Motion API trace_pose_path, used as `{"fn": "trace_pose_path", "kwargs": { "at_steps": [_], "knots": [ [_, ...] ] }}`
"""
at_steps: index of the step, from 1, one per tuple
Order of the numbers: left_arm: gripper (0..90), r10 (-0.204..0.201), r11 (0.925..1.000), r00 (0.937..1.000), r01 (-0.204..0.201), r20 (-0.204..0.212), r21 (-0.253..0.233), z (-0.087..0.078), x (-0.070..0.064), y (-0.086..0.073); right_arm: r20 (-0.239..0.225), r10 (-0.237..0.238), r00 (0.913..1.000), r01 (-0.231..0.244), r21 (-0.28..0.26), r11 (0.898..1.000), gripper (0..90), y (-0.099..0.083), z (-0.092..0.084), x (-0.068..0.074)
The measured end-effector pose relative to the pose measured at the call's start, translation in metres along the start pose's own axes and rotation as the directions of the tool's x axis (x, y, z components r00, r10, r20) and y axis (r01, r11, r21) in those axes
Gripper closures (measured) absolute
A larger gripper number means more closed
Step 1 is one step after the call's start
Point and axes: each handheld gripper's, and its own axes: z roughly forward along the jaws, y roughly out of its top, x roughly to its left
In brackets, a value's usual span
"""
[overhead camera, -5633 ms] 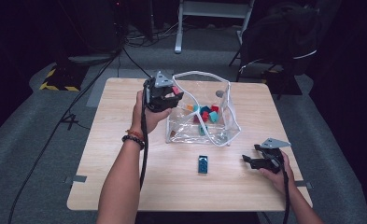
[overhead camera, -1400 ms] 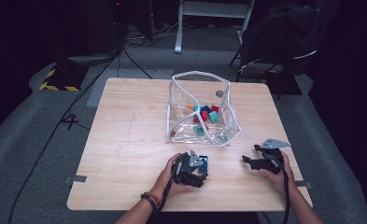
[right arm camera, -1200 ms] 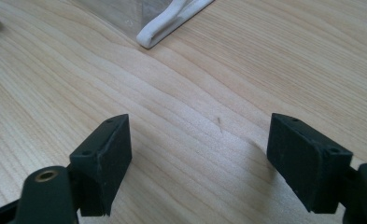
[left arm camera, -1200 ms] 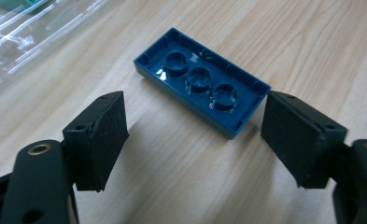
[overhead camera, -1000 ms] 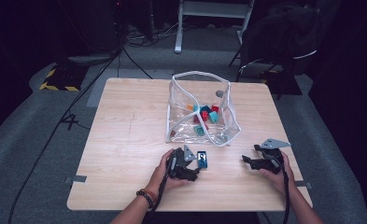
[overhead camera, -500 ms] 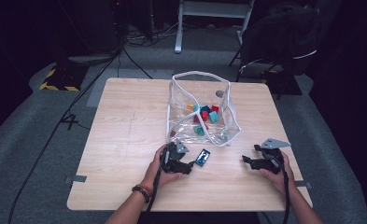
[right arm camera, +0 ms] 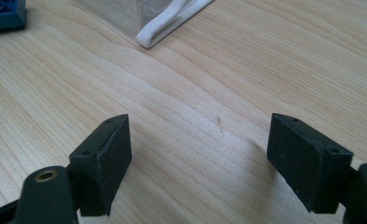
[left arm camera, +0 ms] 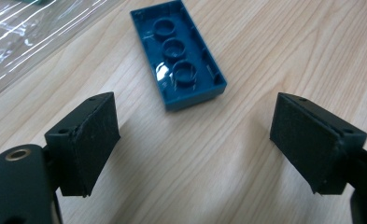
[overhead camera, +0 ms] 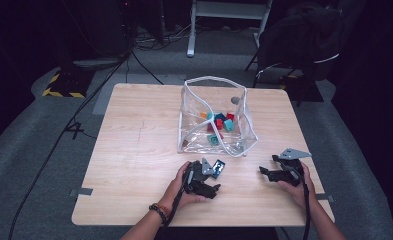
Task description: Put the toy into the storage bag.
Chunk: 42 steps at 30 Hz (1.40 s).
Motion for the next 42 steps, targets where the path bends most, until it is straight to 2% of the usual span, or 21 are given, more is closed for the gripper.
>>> {"fn": "trace_pose_path", "kwargs": {
  "at_steps": [6,10,13,17,19,29,35,42],
  "knots": [
    [16.2,-0.017,0.9998,0.9997,0.017,-0.017,-0.005,0.009,-0.001,0.01,-0.001,0.001,1.0,-0.001,0.0,1.0,22.7,0.0,0.0,0.0],
    [22.4,-0.029,0.9994,0.9992,0.028,-0.028,-0.019,0.013,-0.002,0.014,-0.001,0.001,1.0,-0.001,0.0,1.0,22.7,0.0,0.0,0.0],
    [32.7,-0.037,0.9989,0.9986,0.036,-0.037,-0.03,0.013,-0.001,0.015,0.0,0.001,1.0,-0.001,0.0,1.0,22.7,0.0,0.0,0.0],
    [51.0,-0.052,0.9976,0.9974,0.049,-0.05,-0.049,0.011,0.003,0.013,-0.002,0.001,1.0,-0.001,0.001,1.0,22.7,0.0,0.0,0.0],
    [58.2,-0.043,0.9977,0.998,0.041,-0.046,-0.054,0.009,0.005,0.012,-0.001,0.001,1.0,-0.001,0.001,1.0,22.7,0.0,0.0,0.0],
    [58.9,-0.042,0.997,0.9982,0.039,-0.044,-0.066,-0.002,0.018,0.004,-0.001,0.001,1.0,-0.001,0.0,1.0,22.7,0.0,0.0,0.0],
    [59.0,-0.044,0.9958,0.9976,0.04,-0.054,-0.083,-0.02,0.029,-0.003,-0.001,0.0,1.0,0.0,0.0,1.0,22.7,0.0,0.0,0.0],
    [59.0,-0.079,0.9905,0.9929,0.068,-0.089,-0.12,-0.048,0.048,-0.01,-0.001,0.0,1.0,0.0,0.0,1.0,22.7,0.0,0.0,0.0]
  ]
}}
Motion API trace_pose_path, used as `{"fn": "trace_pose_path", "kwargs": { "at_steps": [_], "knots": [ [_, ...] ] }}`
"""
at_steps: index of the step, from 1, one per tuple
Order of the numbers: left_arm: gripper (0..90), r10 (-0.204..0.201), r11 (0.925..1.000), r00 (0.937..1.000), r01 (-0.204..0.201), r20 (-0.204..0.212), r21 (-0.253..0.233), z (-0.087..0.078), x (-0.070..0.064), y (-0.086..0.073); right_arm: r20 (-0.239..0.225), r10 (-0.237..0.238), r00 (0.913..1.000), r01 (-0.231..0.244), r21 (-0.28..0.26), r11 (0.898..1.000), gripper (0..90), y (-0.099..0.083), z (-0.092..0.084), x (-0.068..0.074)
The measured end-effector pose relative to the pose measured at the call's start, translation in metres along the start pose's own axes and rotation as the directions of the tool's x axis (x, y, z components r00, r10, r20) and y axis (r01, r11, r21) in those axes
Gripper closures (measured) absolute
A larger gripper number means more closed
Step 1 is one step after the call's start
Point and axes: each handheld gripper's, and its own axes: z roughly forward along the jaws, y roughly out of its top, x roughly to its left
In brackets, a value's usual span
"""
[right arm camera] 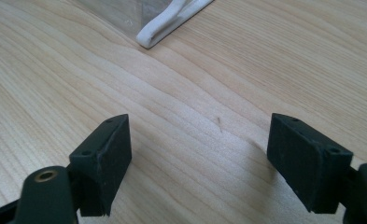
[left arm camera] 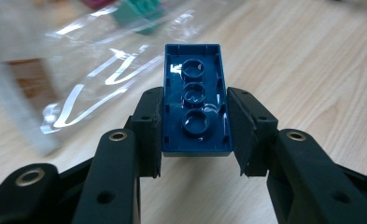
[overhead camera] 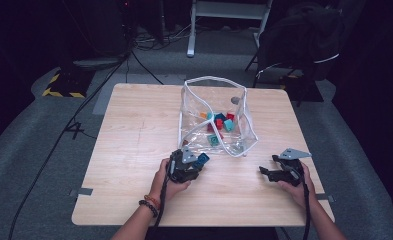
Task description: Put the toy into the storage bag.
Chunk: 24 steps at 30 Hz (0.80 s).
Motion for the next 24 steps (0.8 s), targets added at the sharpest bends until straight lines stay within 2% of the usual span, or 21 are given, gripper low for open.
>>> {"fn": "trace_pose_path", "kwargs": {
  "at_steps": [9,14,24],
  "knots": [
    [59.0,0.009,0.9999,0.9989,-0.01,-0.047,-0.01,-0.023,0.02,0.004,-0.001,0.001,1.0,-0.001,0.0,1.0,22.6,0.0,0.0,0.0],
    [59.0,-0.008,0.9989,0.9987,0.005,-0.051,-0.046,-0.034,0.032,0.008,0.0,0.0,1.0,0.0,0.0,1.0,22.7,0.0,0.0,0.0],
    [59.0,-0.021,0.9961,0.9938,0.011,-0.109,-0.087,-0.054,0.058,0.03,0.001,-0.001,1.0,0.001,-0.001,1.0,22.6,0.0,0.0,0.0]
  ]
}}
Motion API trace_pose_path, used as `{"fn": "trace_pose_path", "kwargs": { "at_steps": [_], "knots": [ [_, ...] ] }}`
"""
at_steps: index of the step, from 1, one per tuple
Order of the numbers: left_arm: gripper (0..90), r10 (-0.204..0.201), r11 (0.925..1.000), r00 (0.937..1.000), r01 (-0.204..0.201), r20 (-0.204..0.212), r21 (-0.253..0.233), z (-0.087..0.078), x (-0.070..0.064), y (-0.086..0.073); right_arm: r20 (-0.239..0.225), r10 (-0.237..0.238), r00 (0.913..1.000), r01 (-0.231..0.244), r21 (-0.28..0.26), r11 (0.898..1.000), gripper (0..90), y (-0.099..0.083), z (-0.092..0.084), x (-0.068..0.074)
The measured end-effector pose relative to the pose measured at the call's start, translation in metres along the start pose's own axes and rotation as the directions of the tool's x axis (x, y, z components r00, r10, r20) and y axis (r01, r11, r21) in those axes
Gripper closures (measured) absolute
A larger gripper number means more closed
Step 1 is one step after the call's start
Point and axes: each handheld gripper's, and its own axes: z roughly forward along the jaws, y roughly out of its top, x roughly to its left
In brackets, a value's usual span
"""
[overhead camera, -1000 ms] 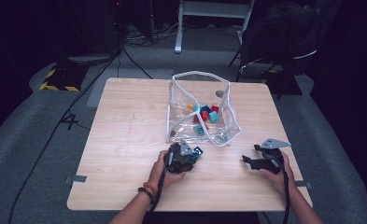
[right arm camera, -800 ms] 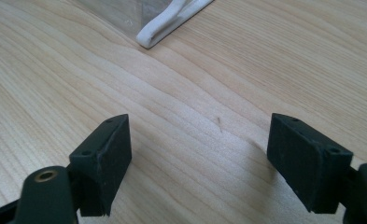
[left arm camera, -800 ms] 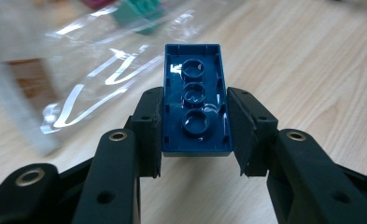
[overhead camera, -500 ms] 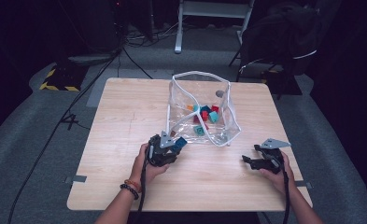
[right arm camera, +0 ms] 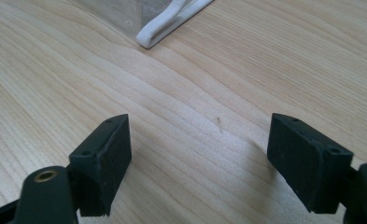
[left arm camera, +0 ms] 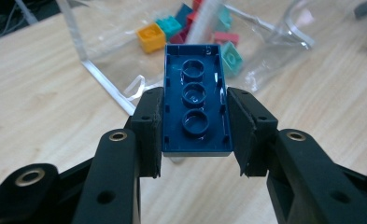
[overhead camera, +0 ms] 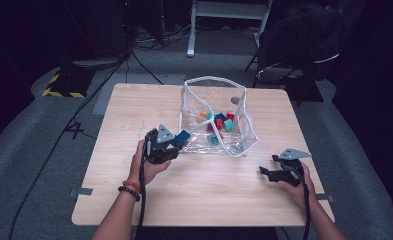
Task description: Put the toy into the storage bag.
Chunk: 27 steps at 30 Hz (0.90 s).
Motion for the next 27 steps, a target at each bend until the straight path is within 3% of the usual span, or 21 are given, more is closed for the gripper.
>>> {"fn": "trace_pose_path", "kwargs": {
  "at_steps": [9,27],
  "knots": [
    [58.9,-0.016,0.9998,0.999,0.016,-0.042,-0.01,-0.003,0.023,0.031,0.0,0.0,1.0,0.0,0.0,1.0,22.5,0.0,0.0,0.0],
    [59.0,-0.02,0.9969,0.9973,0.015,-0.071,-0.078,-0.01,0.036,0.092,-0.001,0.001,1.0,-0.001,0.0,1.0,22.6,0.0,0.0,0.0]
  ]
}}
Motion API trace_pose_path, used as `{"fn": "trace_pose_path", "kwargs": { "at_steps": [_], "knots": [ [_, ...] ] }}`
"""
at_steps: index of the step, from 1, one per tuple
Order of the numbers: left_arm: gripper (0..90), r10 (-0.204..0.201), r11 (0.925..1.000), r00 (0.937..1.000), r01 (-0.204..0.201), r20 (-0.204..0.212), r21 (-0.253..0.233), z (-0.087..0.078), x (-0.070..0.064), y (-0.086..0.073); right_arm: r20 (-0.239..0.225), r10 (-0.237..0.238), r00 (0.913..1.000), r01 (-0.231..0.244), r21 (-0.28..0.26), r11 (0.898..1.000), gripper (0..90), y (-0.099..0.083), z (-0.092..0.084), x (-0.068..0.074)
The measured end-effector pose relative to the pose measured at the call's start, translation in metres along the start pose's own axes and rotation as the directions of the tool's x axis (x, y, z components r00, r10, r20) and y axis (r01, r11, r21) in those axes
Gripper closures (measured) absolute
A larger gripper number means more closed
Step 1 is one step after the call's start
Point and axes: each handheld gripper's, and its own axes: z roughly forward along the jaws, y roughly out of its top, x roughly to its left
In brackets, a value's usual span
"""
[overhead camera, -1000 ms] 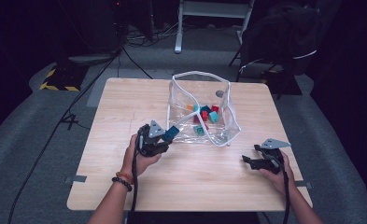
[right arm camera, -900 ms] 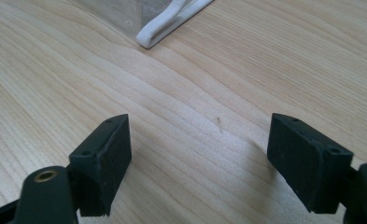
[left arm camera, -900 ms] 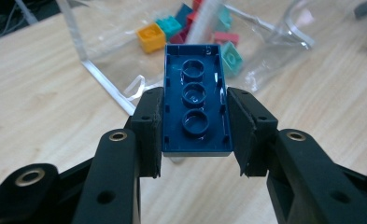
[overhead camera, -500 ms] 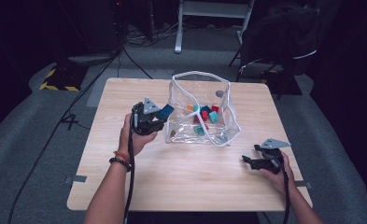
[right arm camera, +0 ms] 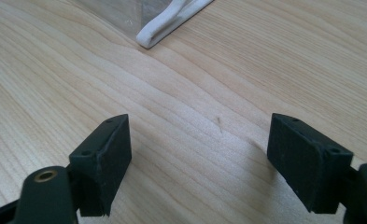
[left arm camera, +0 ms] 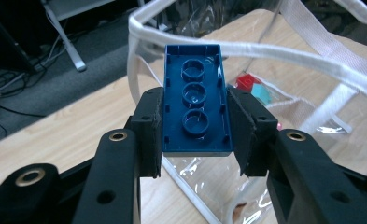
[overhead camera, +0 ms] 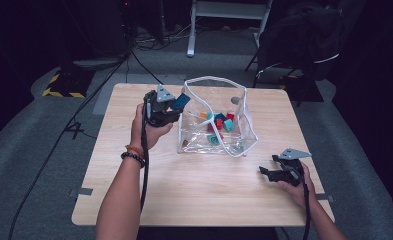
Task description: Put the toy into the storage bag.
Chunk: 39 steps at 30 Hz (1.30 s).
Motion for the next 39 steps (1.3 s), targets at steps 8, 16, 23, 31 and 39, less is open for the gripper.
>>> {"fn": "trace_pose_path", "kwargs": {
  "at_steps": [8,16,23,31,39],
  "knots": [
    [59.0,0.023,0.9997,0.9997,-0.023,-0.012,0.0,0.004,-0.002,0.018,-0.002,0.002,1.0,-0.002,0.001,1.0,22.6,0.0,0.0,0.0],
    [59.0,0.044,0.9989,0.999,-0.044,0.011,-0.016,0.013,-0.01,0.038,-0.005,0.001,1.0,-0.001,0.001,1.0,22.6,0.0,0.0,0.0],
    [59.0,0.035,0.9985,0.9984,-0.033,0.045,-0.044,0.022,-0.022,0.054,-0.006,0.001,1.0,-0.001,0.002,1.0,22.6,0.0,0.0,-0.001],
    [59.0,0.082,0.9964,0.9938,-0.08,0.076,-0.027,0.039,-0.046,0.071,-0.006,0.0,1.0,0.0,0.002,1.0,22.6,0.0,0.0,0.0],
    [59.0,0.109,0.994,0.9888,-0.109,0.102,-0.012,0.058,-0.067,0.079,-0.006,0.0,1.0,0.0,0.002,1.0,22.6,0.0,0.0,0.0]
  ]
}}
